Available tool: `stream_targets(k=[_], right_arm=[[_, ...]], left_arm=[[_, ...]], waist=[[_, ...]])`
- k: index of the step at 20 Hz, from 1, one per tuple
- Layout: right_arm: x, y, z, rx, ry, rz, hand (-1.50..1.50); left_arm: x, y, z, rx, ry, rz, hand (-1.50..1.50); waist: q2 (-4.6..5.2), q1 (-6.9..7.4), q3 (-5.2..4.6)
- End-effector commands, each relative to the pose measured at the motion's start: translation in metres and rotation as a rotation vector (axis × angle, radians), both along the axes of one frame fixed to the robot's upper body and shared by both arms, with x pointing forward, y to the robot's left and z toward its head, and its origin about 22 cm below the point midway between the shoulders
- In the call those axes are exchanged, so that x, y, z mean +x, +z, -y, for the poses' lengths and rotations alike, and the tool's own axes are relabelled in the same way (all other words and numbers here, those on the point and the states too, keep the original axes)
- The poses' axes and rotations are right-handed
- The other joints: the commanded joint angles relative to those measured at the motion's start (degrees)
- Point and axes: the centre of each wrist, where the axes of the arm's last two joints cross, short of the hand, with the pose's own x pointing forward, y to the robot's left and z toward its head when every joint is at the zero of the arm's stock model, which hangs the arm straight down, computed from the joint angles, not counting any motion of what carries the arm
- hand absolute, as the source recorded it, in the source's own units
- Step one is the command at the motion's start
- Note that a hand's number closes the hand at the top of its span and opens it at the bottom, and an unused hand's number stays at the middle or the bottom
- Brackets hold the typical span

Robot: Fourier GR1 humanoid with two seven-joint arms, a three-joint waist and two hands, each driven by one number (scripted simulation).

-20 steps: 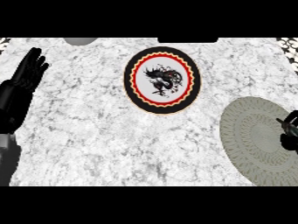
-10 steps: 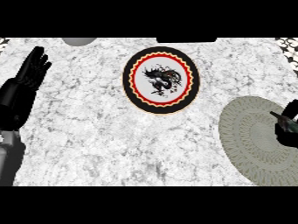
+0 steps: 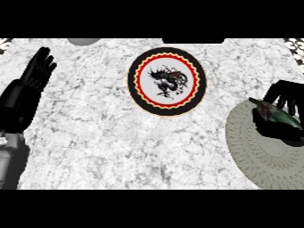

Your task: Pick the eggplant from the placemat and place it in the plate

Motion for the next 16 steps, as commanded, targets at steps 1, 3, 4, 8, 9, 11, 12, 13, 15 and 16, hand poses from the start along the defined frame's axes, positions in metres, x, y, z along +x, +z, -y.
stream_targets(k=[1, 3, 4, 8, 9, 11, 12, 13, 15, 16], right_arm=[[0.01, 0.025, -0.043, 0.037, 0.072, 0.017, 1.5], [0.03, 0.03, -0.065, 0.026, 0.094, 0.024, 1.5], [0.024, 0.03, -0.063, 0.043, 0.093, 0.025, 1.5], [0.047, 0.025, -0.101, 0.089, 0.121, 0.007, 1.5], [0.069, 0.031, -0.103, 0.102, 0.112, -0.004, 1.5], [0.078, 0.023, -0.122, 0.142, 0.146, -0.022, 1.5], [0.095, 0.03, -0.122, 0.14, 0.135, -0.025, 1.5], [0.101, 0.022, -0.134, 0.134, 0.128, -0.034, 1.5], [0.112, 0.009, -0.154, 0.144, 0.147, -0.058, 1.5], [0.108, 0.03, -0.177, 0.146, 0.13, -0.067, 1.5]], left_arm=[[-0.01, -0.017, 0.002, -0.011, -0.011, 0.0, 0.0], [0.007, 0.003, -0.007, 0.015, -0.023, 0.002, 0.0], [-0.003, -0.004, -0.003, 0.01, -0.002, 0.016, 0.0], [0.001, 0.008, 0.005, 0.0, -0.007, 0.013, 0.0], [0.007, -0.002, -0.011, 0.006, -0.016, 0.015, 0.0], [0.005, 0.0, 0.006, 0.005, -0.022, 0.006, 0.0], [0.014, -0.009, -0.008, -0.004, -0.014, 0.014, 0.0], [-0.011, 0.001, 0.008, -0.001, -0.041, -0.001, 0.0], [0.003, 0.0, -0.003, -0.013, -0.03, 0.021, 0.0], [-0.001, -0.003, -0.001, 0.0, -0.02, 0.008, 0.0]], waist=[[0.14, 0.73, 0.0], [0.3, 0.9, 0.01], [0.16, 0.54, 0.03], [0.17, 0.71, 0.04], [0.33, 0.91, 0.03], [0.34, 1.1, 0.04], [0.51, 1.1, 0.02], [0.36, 2.17, 0.06], [0.49, 1.67, 0.04], [0.31, 1.37, 0.03]])
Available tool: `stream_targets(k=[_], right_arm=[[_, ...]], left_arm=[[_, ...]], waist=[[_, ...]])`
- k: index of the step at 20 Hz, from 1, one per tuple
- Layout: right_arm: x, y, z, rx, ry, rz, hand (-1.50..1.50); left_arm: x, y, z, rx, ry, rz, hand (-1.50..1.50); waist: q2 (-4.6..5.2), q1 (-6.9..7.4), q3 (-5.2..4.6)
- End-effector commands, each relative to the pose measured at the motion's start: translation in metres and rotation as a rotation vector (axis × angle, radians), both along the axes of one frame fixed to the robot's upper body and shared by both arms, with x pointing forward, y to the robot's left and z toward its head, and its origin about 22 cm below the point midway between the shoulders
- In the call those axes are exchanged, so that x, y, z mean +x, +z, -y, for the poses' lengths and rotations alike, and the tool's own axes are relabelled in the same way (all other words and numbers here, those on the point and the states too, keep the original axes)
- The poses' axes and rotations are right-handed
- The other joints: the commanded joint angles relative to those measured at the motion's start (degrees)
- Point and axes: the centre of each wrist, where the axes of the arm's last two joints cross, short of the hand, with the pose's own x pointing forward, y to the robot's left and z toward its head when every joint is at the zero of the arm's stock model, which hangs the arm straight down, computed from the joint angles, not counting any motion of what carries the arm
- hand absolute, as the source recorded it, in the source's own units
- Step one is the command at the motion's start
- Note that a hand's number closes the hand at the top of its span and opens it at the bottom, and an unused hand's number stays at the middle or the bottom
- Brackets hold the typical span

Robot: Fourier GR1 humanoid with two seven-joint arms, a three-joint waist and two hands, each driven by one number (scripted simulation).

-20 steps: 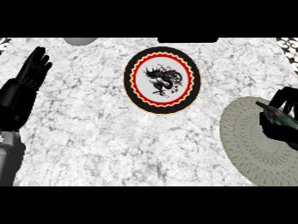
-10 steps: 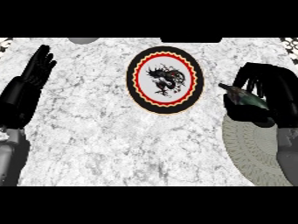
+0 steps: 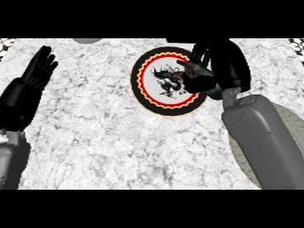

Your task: Pick the eggplant from the placemat and place it in the plate

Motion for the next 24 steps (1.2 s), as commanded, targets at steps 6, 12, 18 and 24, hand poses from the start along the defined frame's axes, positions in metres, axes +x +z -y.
stream_targets(k=[6, 12, 18, 24], right_arm=[[0.059, -0.034, -0.057, -0.074, -0.056, -0.065, 1.5], [0.077, -0.067, -0.046, -0.155, -0.024, -0.118, 1.5], [0.084, -0.071, -0.053, 0.029, -0.102, -0.185, -1.5], [0.084, -0.079, -0.048, 0.205, -0.058, -0.109, -1.5]], left_arm=[[-0.007, 0.004, 0.002, 0.0, -0.023, 0.001, 0.0], [0.002, 0.014, 0.0, 0.0, -0.026, 0.024, 0.0], [0.011, 0.012, 0.015, 0.018, -0.039, 0.015, 0.0], [0.02, 0.018, 0.02, -0.005, -0.052, 0.028, 0.0]], waist=[[0.48, 1.38, 0.0], [0.75, 1.18, 0.01], [1.41, 2.21, 0.04], [1.7, 3.62, 0.1]])
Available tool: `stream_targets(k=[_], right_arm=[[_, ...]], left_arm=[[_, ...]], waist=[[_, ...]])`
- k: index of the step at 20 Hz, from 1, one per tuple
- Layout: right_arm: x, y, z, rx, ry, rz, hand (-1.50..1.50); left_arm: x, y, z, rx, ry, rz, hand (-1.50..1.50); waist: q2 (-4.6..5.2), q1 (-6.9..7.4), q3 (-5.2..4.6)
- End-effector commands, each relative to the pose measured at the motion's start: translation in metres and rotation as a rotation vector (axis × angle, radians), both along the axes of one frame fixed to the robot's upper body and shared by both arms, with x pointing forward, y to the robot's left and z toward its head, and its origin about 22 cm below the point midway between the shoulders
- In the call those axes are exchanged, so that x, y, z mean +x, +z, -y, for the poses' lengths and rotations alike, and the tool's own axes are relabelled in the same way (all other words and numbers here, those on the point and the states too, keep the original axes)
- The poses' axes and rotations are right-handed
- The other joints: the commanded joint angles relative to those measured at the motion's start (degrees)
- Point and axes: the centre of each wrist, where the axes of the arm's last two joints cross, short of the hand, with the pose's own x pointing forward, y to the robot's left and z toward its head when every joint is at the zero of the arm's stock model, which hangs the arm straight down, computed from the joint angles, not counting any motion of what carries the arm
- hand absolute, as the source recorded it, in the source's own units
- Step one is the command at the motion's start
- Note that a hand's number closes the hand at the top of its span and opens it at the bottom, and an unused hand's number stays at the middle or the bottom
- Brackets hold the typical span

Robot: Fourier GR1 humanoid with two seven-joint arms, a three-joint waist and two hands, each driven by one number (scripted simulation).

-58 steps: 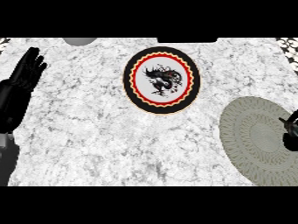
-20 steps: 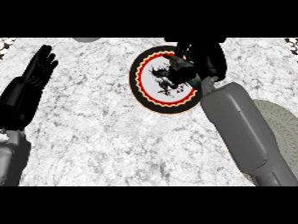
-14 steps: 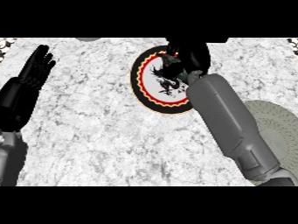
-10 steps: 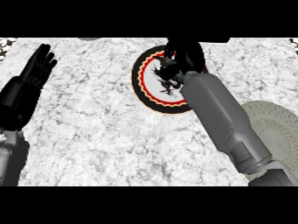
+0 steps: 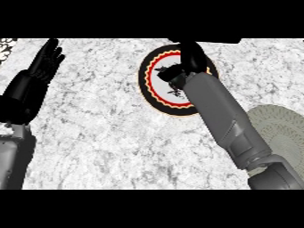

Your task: Pick the eggplant from the placemat and place it in the plate

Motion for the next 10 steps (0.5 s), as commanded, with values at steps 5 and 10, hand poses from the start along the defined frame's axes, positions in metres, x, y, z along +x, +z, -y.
stream_targets(k=[5, 10], right_arm=[[0.006, 0.008, 0.011, 0.221, -0.055, 0.198, -1.5], [0.008, 0.01, 0.014, 0.418, -0.079, 0.216, -1.5]], left_arm=[[-0.003, -0.006, 0.003, 0.004, 0.009, -0.002, 0.0], [-0.004, 0.009, -0.012, -0.005, 0.0, -0.008, 0.0]], waist=[[-0.23, -0.59, 0.04], [-0.56, -0.77, 0.03]])
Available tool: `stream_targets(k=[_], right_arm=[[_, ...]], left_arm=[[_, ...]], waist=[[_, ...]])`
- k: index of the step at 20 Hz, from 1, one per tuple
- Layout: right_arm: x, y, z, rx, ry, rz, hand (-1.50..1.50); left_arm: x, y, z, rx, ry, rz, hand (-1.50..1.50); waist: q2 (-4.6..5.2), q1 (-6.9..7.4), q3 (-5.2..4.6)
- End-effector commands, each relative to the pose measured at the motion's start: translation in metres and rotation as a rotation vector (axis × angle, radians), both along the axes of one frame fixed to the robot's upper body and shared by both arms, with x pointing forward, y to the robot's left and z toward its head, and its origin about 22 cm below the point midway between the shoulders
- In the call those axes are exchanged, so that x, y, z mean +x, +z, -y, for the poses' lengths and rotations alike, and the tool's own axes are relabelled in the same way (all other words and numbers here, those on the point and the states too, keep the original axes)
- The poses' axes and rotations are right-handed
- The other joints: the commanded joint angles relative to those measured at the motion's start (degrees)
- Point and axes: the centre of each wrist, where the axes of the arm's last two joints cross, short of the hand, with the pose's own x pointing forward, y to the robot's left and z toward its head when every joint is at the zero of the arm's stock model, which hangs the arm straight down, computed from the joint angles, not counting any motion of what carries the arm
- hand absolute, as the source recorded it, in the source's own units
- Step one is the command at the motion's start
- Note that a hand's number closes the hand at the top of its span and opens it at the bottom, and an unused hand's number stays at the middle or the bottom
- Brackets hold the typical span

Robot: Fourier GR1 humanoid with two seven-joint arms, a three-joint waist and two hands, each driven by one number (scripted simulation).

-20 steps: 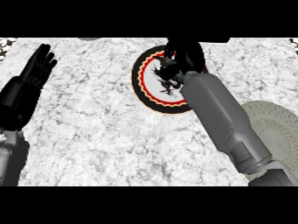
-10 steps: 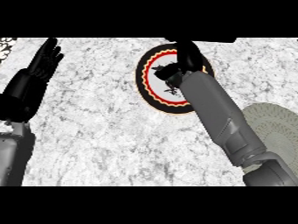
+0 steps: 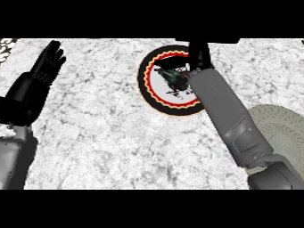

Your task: Pick the eggplant from the placemat and place it in the plate

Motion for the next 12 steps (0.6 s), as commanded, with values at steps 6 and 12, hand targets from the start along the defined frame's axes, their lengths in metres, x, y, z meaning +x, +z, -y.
stream_targets(k=[6, 12], right_arm=[[0.004, -0.006, 0.054, 0.208, -0.066, 0.056, -1.5], [-0.007, -0.025, 0.134, 0.246, -0.089, 0.091, -1.5]], left_arm=[[-0.017, -0.018, -0.015, 0.012, 0.06, 0.001, 0.0], [-0.02, 0.012, -0.013, 0.002, 0.064, -0.026, 0.0]], waist=[[-1.03, -2.82, -0.06], [-1.38, -3.56, -0.03]])
